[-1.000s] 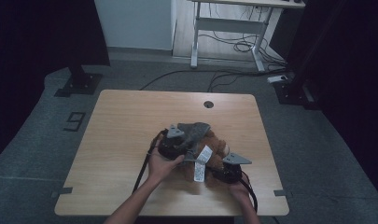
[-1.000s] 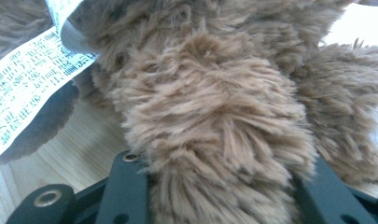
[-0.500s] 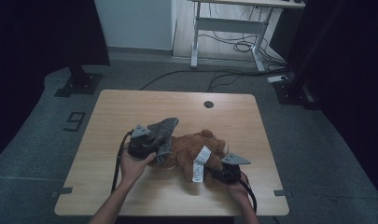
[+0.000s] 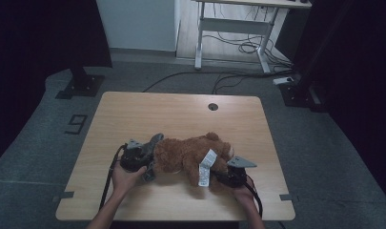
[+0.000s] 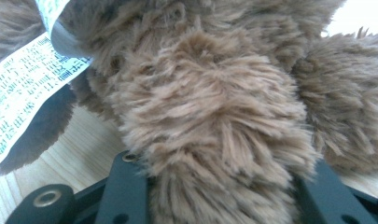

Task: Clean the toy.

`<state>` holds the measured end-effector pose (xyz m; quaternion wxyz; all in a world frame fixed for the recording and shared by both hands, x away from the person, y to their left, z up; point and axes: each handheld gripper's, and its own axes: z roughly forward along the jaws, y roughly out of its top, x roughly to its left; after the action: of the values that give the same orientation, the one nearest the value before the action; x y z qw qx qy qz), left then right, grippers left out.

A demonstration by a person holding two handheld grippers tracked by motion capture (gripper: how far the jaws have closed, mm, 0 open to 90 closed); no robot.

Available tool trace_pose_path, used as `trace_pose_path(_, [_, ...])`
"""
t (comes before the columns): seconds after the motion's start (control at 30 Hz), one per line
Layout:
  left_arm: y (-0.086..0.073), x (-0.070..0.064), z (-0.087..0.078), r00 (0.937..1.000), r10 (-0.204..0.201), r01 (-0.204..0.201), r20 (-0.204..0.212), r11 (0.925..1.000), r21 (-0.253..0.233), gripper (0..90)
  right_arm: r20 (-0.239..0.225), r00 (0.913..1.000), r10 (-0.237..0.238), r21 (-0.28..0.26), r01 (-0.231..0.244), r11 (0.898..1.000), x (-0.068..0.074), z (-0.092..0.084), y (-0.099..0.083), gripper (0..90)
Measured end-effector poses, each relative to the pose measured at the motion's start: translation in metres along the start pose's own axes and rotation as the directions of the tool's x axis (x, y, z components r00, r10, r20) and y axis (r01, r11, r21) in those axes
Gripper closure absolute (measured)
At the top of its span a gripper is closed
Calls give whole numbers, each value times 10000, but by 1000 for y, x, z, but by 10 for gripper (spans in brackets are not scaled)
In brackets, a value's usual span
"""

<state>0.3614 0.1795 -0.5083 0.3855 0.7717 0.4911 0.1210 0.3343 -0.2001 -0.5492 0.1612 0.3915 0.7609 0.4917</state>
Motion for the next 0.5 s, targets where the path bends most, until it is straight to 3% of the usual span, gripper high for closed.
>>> trace_pose_path(0.13, [-6,4,10,9987,-388,384,317,9992,101,757,32,10000,-71,35,71,10000,0,1,1,589])
trace_pose_path(0.37, [8,1,11,9990,-304,302,321,9995,80,755,551,9979,-340,133,333,9994,-5,8,7,592])
trace_pose_path(0.5, [20,3,-5,9988,-383,399,293,9977,-548,747,536,9976,-445,195,435,9989,-7,6,7,584])
